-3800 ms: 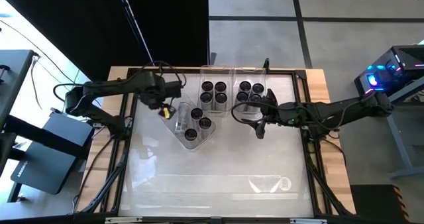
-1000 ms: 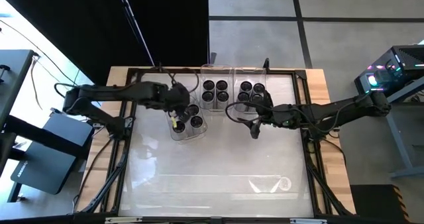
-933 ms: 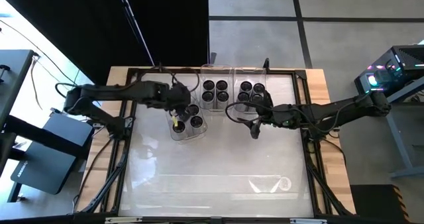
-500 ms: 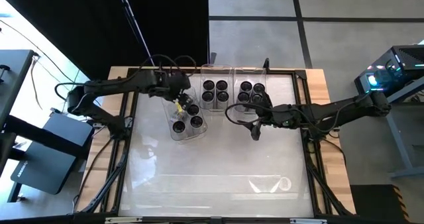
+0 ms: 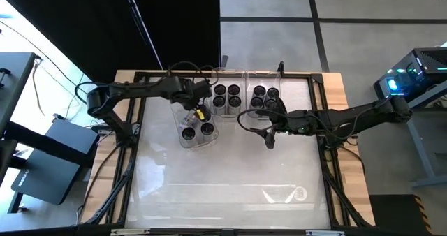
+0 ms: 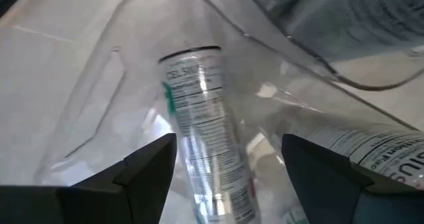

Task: Sort soda cans
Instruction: Adjust the white pink soda cans

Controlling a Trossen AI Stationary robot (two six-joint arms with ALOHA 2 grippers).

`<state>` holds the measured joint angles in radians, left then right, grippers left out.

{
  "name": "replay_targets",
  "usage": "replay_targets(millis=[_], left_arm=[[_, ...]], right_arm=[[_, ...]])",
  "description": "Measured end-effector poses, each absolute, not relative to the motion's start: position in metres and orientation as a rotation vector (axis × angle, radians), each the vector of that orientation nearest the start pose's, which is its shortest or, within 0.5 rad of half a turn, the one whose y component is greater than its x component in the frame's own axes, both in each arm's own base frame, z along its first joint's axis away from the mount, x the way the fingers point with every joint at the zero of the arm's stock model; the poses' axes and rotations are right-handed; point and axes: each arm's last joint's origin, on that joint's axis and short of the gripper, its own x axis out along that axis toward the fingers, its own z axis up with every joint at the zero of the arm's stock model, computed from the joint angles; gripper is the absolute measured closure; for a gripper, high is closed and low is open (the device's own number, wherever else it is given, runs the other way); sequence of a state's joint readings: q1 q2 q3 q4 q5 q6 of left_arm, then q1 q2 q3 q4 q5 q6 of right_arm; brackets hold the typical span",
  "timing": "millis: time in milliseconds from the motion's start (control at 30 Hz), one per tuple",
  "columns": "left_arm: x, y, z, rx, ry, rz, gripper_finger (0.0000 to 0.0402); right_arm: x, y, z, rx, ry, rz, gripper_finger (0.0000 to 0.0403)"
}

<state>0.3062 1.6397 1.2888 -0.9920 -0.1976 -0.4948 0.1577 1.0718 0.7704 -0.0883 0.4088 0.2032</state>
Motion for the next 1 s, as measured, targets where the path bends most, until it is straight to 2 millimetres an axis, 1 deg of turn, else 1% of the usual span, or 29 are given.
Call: replay_targets(millis=[300, 400, 467, 533, 633, 733, 800, 833, 900, 1000], left_arm=[[0.299, 0.108, 0.244, -0.505, 1.181, 0.707, 0.0133], [0.298, 0.109, 0.244, -0.490, 1.188, 0.694, 0.0133], [0.295, 0.109, 0.249, -0.468, 1.177, 0.706, 0.0133], [0.289, 0.108, 0.259, -0.431, 1.147, 0.718, 0.0133], [0.275, 0.105, 0.279, -0.382, 1.096, 0.733, 0.0133], [0.262, 0.099, 0.299, -0.306, 1.055, 0.705, 0.0133], [0.255, 0.092, 0.308, -0.268, 0.992, 0.670, 0.0133], [0.251, 0.088, 0.309, -0.266, 0.946, 0.655, 0.0133], [0.241, 0.083, 0.299, -0.282, 0.892, 0.599, 0.0133], [0.222, 0.072, 0.278, -0.237, 0.816, 0.482, 0.0133]], right_arm=[[0.232, 0.025, 0.284, 0.103, 0.346, -0.286, 0.0066], [0.232, 0.025, 0.284, 0.107, 0.346, -0.287, 0.0066], [0.232, 0.025, 0.284, 0.107, 0.346, -0.287, 0.0066], [0.232, 0.025, 0.284, 0.107, 0.346, -0.287, 0.0066], [0.232, 0.025, 0.283, 0.107, 0.349, -0.287, 0.0066], [0.235, 0.024, 0.282, 0.137, 0.343, -0.297, 0.0066], [0.240, 0.022, 0.281, 0.151, 0.327, -0.278, 0.0066], [0.244, 0.020, 0.281, 0.154, 0.312, -0.247, 0.0066], [0.257, 0.016, 0.282, 0.160, 0.252, -0.147, 0.0066], [0.278, 0.008, 0.280, 0.152, 0.151, -0.003, 0.0066]])
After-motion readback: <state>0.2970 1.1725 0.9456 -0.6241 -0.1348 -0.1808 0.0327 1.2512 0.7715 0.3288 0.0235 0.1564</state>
